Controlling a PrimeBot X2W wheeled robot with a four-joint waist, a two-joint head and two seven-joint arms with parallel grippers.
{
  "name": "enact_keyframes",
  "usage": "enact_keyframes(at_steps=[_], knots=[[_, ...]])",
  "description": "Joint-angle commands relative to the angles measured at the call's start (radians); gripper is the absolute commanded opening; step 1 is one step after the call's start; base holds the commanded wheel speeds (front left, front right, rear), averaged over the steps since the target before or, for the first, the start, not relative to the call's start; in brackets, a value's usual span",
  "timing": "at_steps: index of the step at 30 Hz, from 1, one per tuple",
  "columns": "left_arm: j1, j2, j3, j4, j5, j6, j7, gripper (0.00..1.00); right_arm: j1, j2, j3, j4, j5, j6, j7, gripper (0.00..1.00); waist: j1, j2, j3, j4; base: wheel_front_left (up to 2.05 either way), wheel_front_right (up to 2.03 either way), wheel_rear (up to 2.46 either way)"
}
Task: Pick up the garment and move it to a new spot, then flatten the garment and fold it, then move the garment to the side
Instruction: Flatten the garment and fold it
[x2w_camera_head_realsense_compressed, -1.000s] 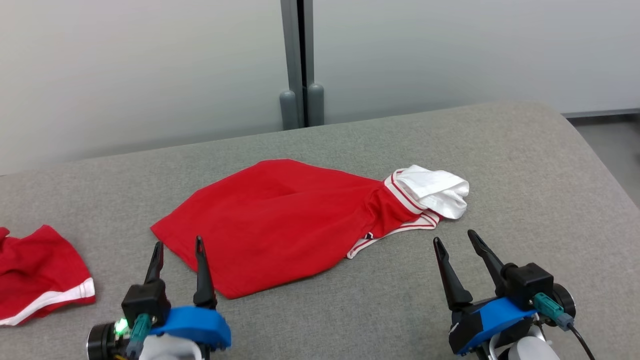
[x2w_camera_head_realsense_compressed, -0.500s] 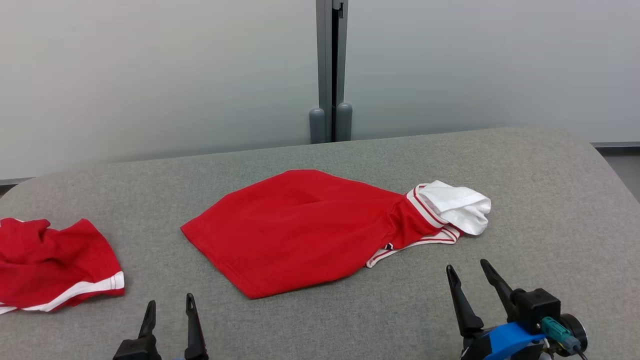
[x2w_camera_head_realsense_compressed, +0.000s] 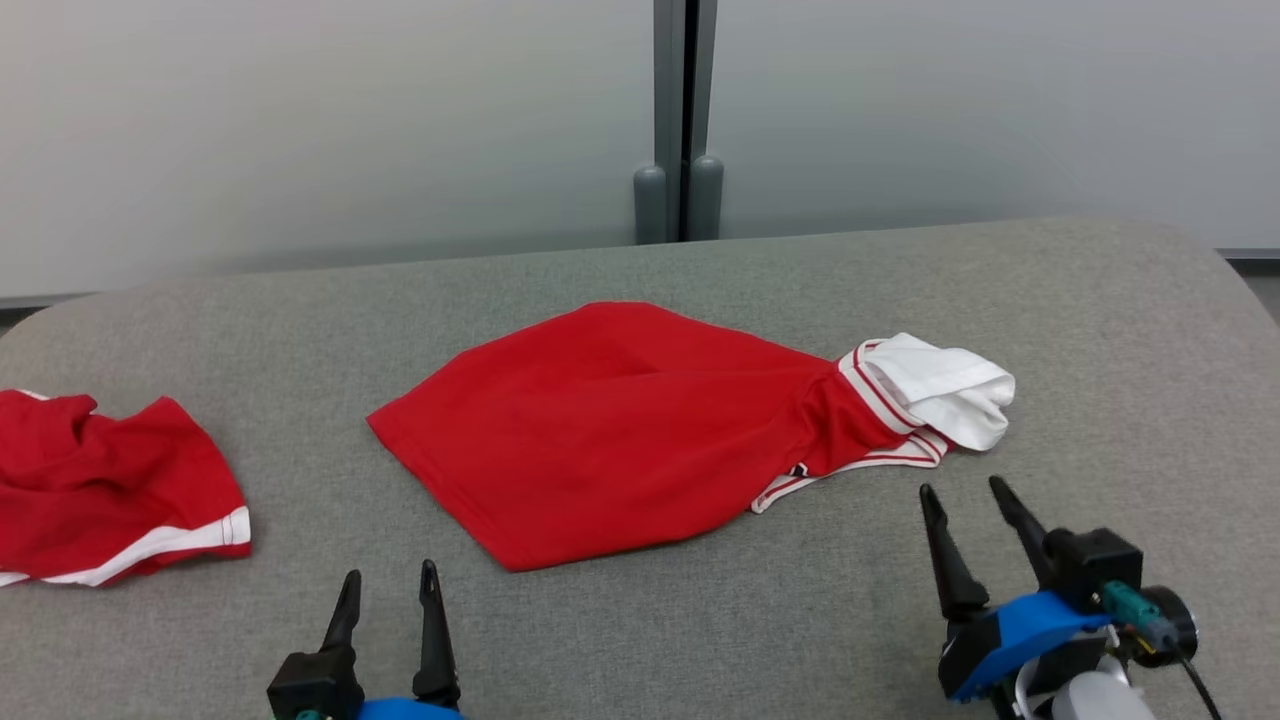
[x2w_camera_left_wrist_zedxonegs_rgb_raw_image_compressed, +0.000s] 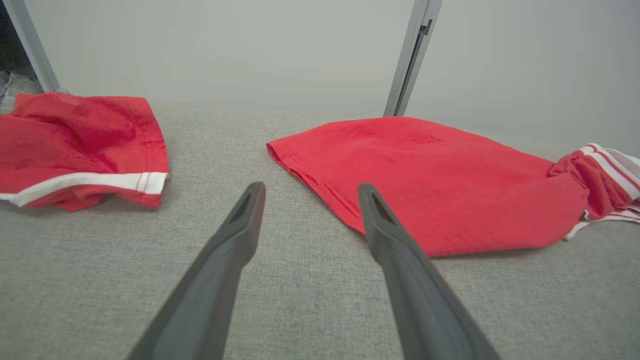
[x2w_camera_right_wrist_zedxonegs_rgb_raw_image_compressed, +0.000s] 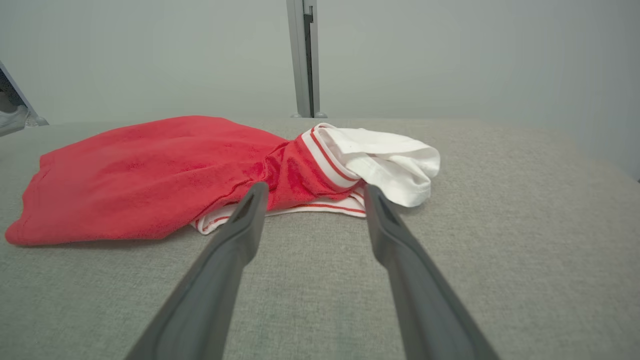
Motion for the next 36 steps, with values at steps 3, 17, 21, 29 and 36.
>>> enact_keyframes(at_steps=[3,17,21,29,36], knots=[[-0.043,0.0,-0.016,-0.004,0.005,0.004,-0.003,1.0,-0.083,-0.022,-0.06,0.031,-0.025,0.0,-0.005,1.0,0.0,0.0,0.058,0.045,0.0,0.0,0.0],[-0.111,-0.001,-0.061,-0.016,-0.002,0.017,-0.003,1.0,-0.281,-0.055,-0.2,0.21,0.012,0.0,-0.005,1.0,0.0,0.0,0.198,0.138,0.0,0.0,0.0],[-0.127,-0.001,-0.069,-0.02,-0.005,0.025,-0.003,1.0,-0.299,-0.035,-0.221,0.245,0.077,0.0,-0.005,1.0,0.0,0.0,0.222,0.145,0.0,0.0,0.0],[-0.148,-0.001,-0.079,-0.026,-0.004,0.032,-0.003,1.0,-0.324,-0.027,-0.193,0.214,0.142,0.0,-0.005,1.0,0.0,0.0,0.244,0.149,0.0,0.0,0.0],[-0.141,-0.001,-0.091,-0.023,-0.008,0.032,-0.003,1.0,-0.317,-0.022,-0.204,0.179,0.197,0.0,-0.005,1.0,0.0,0.0,0.239,0.149,0.0,0.0,0.0]])
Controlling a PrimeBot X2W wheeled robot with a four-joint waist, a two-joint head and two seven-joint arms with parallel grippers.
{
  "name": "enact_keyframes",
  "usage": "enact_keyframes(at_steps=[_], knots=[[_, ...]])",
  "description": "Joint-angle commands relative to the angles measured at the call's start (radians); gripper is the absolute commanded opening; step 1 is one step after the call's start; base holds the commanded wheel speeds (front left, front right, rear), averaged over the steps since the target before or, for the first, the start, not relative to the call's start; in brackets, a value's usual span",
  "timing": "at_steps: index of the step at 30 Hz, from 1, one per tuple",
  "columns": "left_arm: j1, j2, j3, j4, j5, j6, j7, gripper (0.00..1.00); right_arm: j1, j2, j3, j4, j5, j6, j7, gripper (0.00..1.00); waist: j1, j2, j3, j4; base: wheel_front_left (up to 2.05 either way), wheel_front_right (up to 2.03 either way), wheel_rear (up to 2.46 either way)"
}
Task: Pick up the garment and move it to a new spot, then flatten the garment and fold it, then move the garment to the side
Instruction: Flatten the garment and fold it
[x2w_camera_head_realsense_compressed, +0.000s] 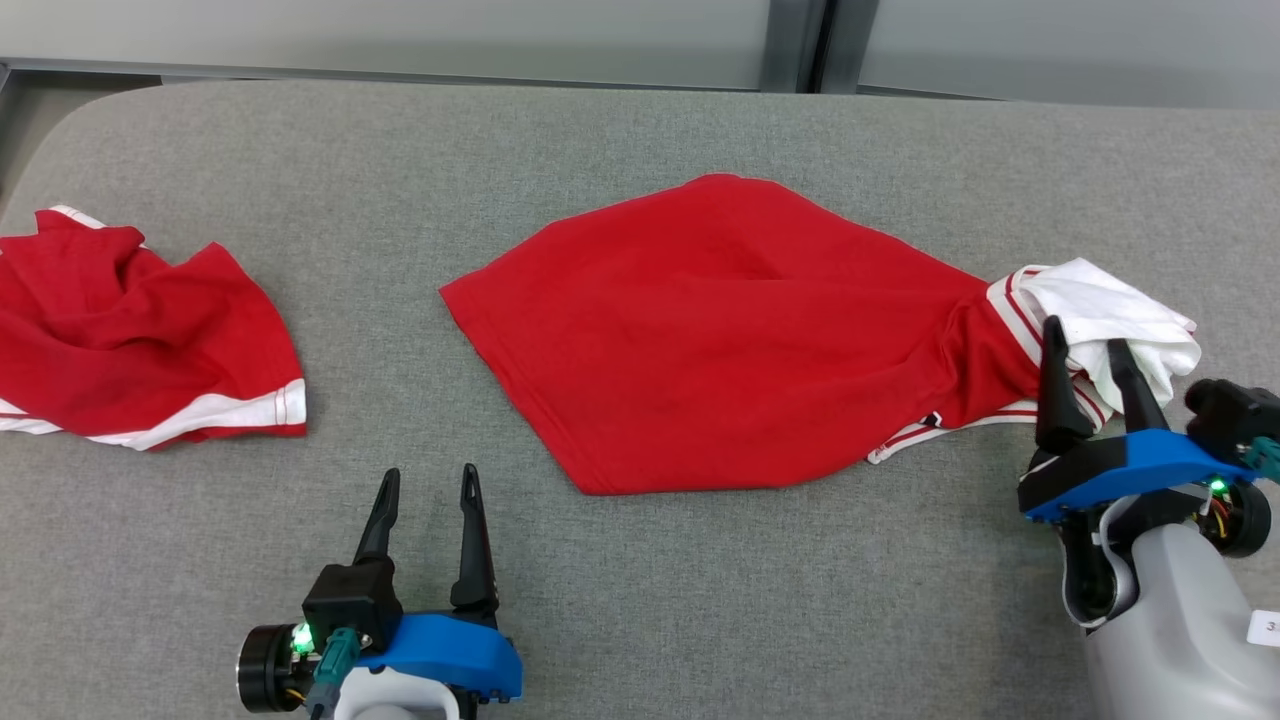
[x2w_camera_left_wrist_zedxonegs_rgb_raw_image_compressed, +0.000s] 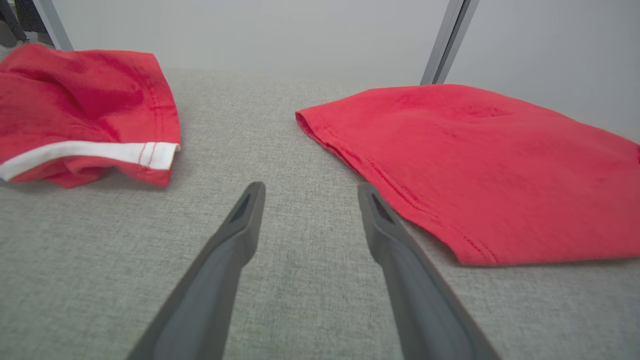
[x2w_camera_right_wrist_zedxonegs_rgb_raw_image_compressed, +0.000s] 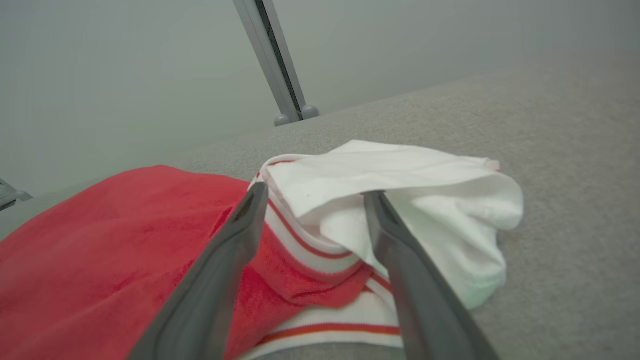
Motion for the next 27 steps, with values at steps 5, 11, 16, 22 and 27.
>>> enact_keyframes(at_steps=[5,11,16,22,27], knots=[[0.002,0.0,-0.011,0.005,-0.006,0.002,-0.003,1.0,-0.005,0.008,-0.025,0.013,0.082,0.0,-0.005,1.0,0.0,-0.0002,-0.006,0.003,0.0,0.0,0.0],[-0.008,0.0,-0.019,0.009,0.002,-0.004,-0.003,1.0,-0.039,-0.001,-0.046,0.043,0.156,0.0,-0.005,1.0,0.0,-0.0002,0.003,0.006,0.0,0.0,0.0],[-0.017,0.0,-0.025,0.015,0.001,-0.004,-0.003,1.0,-0.074,-0.006,-0.081,0.068,0.19,0.0,-0.005,0.39,0.0,-0.0002,0.009,0.012,0.0,0.0,0.0],[-0.007,0.0,-0.026,0.024,-0.015,0.002,-0.003,1.0,-0.1,-0.044,-0.09,-0.035,0.185,0.0,-0.005,0.0,0.0,-0.0002,-0.008,0.017,0.0,0.0,0.0],[0.011,0.0,-0.026,0.027,-0.033,-0.004,-0.003,1.0,-0.179,-0.091,-0.126,-0.178,0.166,0.0,-0.006,0.0,0.0,-0.0002,-0.049,0.017,0.0,0.0,0.0]])
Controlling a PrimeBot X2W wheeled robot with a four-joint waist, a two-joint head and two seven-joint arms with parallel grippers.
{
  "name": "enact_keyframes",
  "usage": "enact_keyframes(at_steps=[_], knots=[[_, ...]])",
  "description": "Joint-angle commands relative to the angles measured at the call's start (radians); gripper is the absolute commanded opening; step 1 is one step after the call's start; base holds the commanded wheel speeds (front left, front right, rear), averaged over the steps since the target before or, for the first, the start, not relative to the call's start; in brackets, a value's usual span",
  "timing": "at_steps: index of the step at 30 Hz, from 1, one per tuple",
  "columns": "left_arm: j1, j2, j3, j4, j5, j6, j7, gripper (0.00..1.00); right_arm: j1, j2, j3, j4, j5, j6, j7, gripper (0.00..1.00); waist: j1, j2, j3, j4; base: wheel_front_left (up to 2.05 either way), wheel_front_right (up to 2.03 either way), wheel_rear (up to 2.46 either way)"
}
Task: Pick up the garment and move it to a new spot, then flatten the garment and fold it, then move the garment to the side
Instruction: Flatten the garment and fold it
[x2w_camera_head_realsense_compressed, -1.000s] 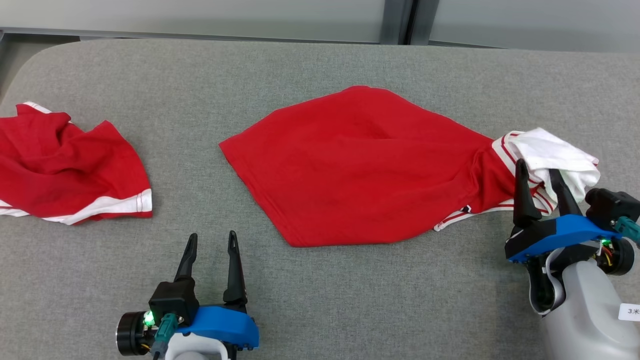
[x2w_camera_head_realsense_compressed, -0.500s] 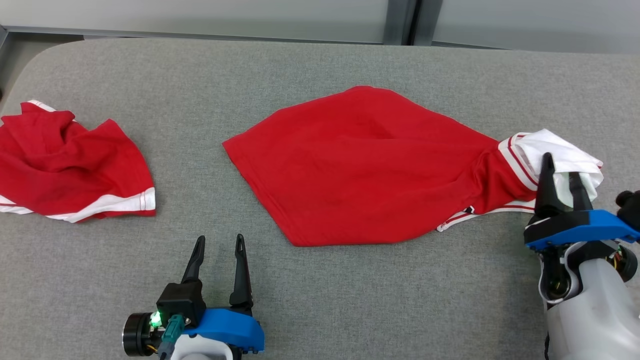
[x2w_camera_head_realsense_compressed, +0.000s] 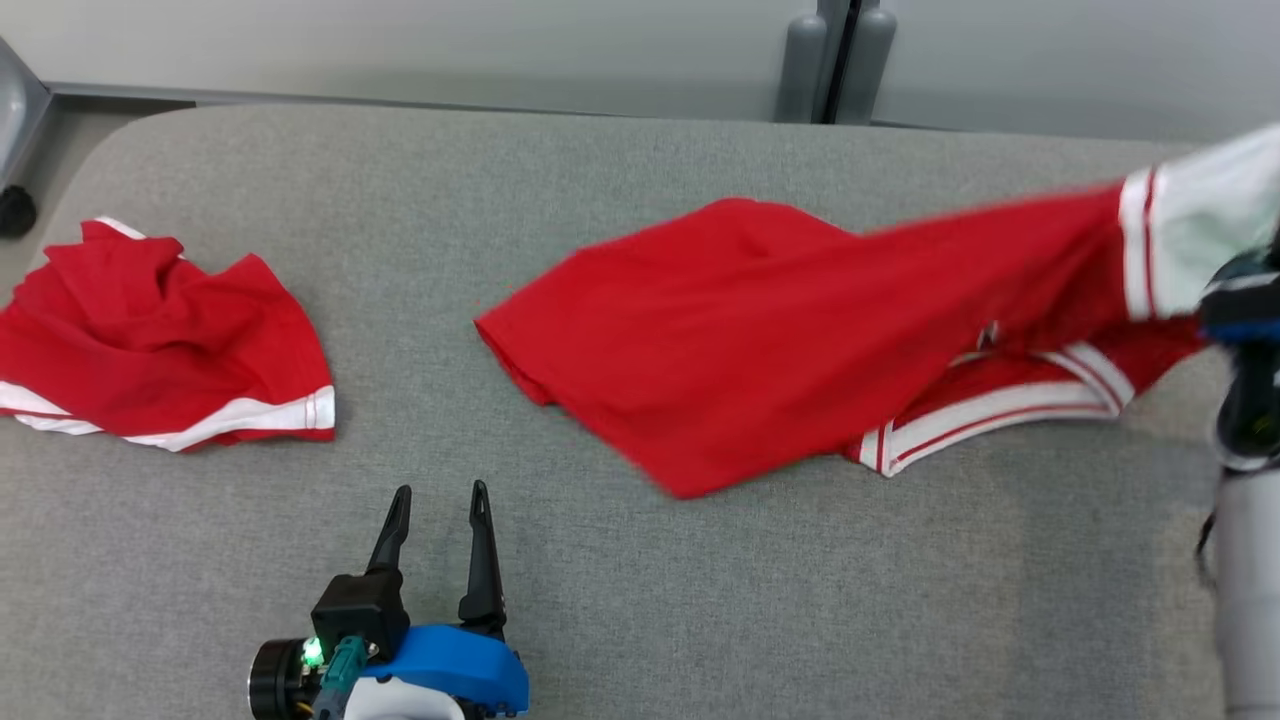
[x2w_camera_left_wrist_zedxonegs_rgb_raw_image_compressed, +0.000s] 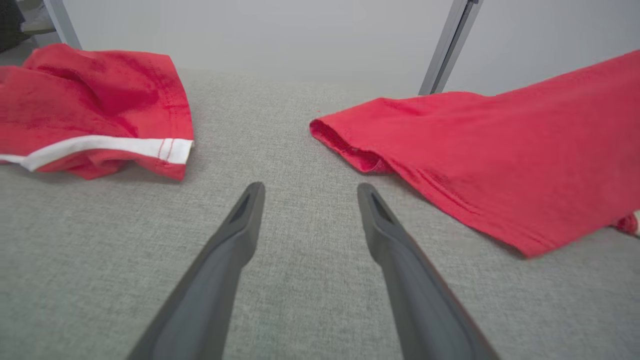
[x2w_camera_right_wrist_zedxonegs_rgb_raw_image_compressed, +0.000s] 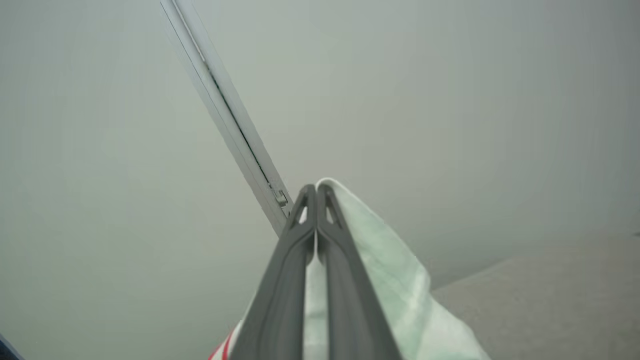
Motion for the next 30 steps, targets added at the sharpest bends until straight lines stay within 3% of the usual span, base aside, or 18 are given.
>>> enact_keyframes(at_steps=[1,5,11,20,30], knots=[[0.008,0.0,-0.005,-0.001,-0.008,-0.005,-0.003,1.0,-0.048,-0.029,-0.004,-0.035,-0.013,0.0,-0.006,0.0,0.0,-0.0002,-0.018,-0.004,0.0,0.0,0.0],[0.025,0.0,-0.006,0.008,-0.022,-0.006,-0.003,1.0,-0.14,-0.079,0.013,-0.113,-0.023,0.0,-0.006,0.0,0.0,-0.0002,-0.061,-0.002,0.0,0.0,0.0],[0.067,0.0,0.006,0.025,-0.038,-0.009,-0.003,1.0,-0.226,-0.119,0.121,-0.126,-0.046,0.0,-0.005,0.0,0.0,-0.0002,-0.131,-0.011,0.0,0.0,0.0],[0.109,0.0,0.017,0.042,-0.05,-0.024,-0.003,1.0,-0.228,-0.068,0.318,-0.097,-0.039,0.0,-0.005,0.0,0.0,-0.0002,-0.192,-0.04,0.0,0.0,0.0],[0.116,0.0,0.01,0.056,-0.051,-0.032,-0.003,1.0,-0.291,-0.031,0.361,-0.18,-0.058,0.0,-0.005,0.0,0.0,-0.0002,-0.22,-0.013,0.0,0.0,0.0]])
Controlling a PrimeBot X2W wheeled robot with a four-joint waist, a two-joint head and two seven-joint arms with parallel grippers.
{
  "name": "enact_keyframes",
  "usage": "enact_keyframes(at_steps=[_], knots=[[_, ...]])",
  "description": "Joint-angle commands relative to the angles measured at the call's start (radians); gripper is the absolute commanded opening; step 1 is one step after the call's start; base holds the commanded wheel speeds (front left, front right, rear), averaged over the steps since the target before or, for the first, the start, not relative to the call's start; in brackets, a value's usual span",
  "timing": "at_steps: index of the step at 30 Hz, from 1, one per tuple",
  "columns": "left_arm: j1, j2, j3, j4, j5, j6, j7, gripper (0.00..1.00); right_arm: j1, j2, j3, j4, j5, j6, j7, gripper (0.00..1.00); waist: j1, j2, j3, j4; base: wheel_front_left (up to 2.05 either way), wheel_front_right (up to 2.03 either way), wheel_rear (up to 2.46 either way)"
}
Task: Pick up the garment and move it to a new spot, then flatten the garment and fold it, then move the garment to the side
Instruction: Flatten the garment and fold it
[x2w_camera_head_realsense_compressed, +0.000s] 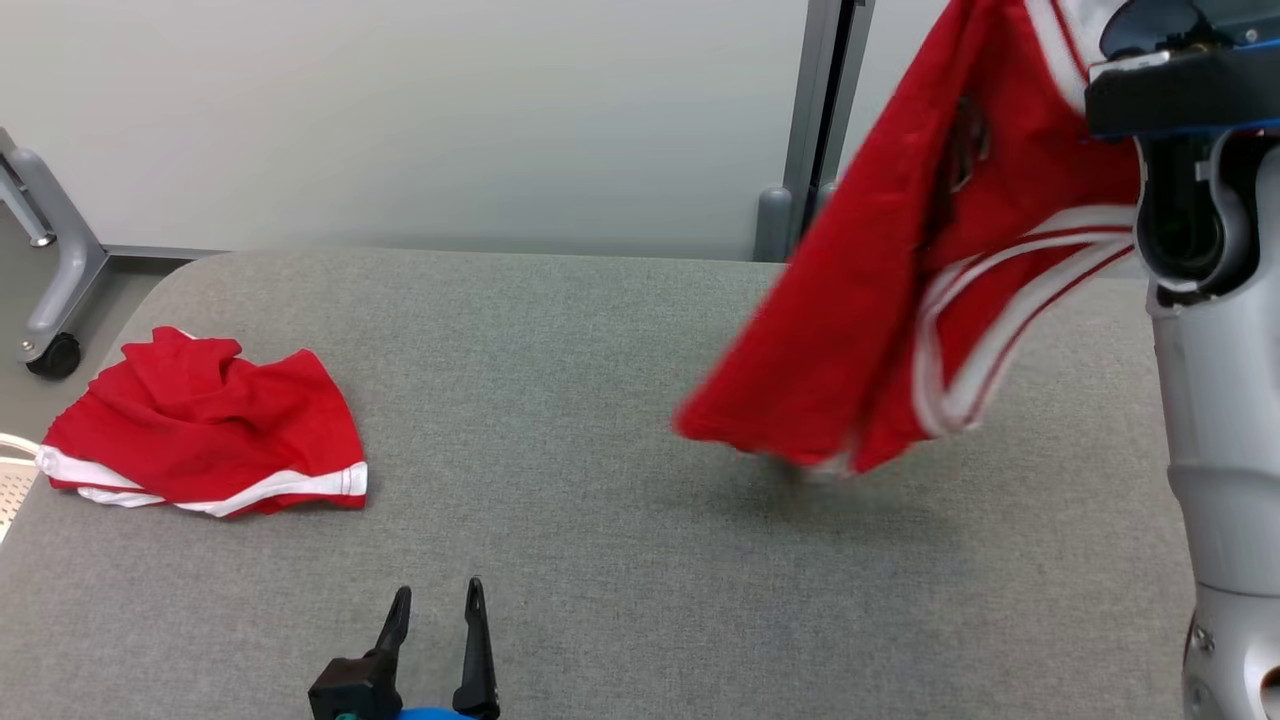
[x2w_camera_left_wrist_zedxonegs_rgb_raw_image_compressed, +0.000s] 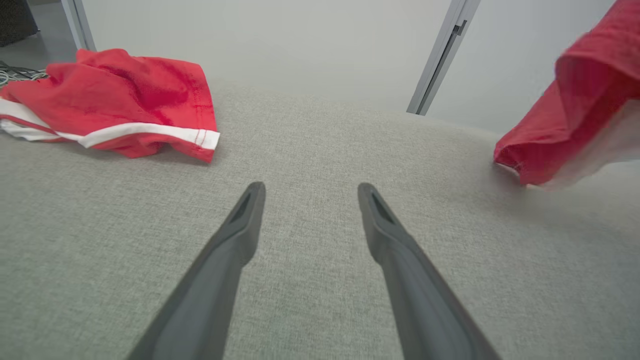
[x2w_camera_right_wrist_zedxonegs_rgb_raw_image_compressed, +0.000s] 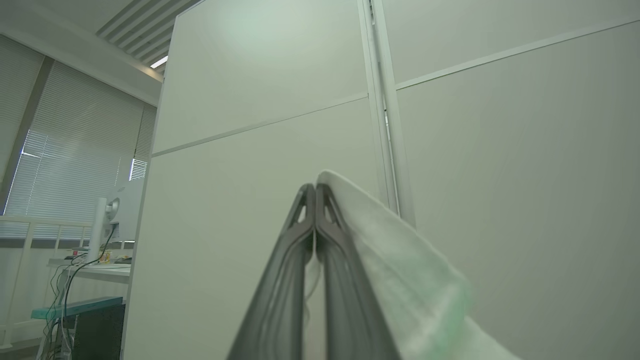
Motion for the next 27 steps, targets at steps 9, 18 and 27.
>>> enact_keyframes(at_steps=[9,18,27], knots=[[0.031,0.0,0.006,0.001,-0.017,0.0,-0.003,1.0,0.306,-0.119,-0.005,0.049,-0.051,0.0,-0.004,0.0,0.0001,0.0002,0.005,-0.038,0.0,0.0,0.0],[-0.018,0.0,-0.01,-0.014,-0.012,-0.016,-0.003,1.0,0.692,-0.103,-0.058,0.097,-0.091,0.0,-0.004,0.0,0.0001,0.0002,0.033,-0.112,0.0,0.0,0.0],[-0.067,0.001,-0.086,-0.012,-0.061,-0.076,-0.003,1.0,0.832,0.002,-0.143,0.196,-0.191,0.0,-0.004,1.0,0.0001,0.0002,0.059,-0.168,0.0,0.0,0.0]])
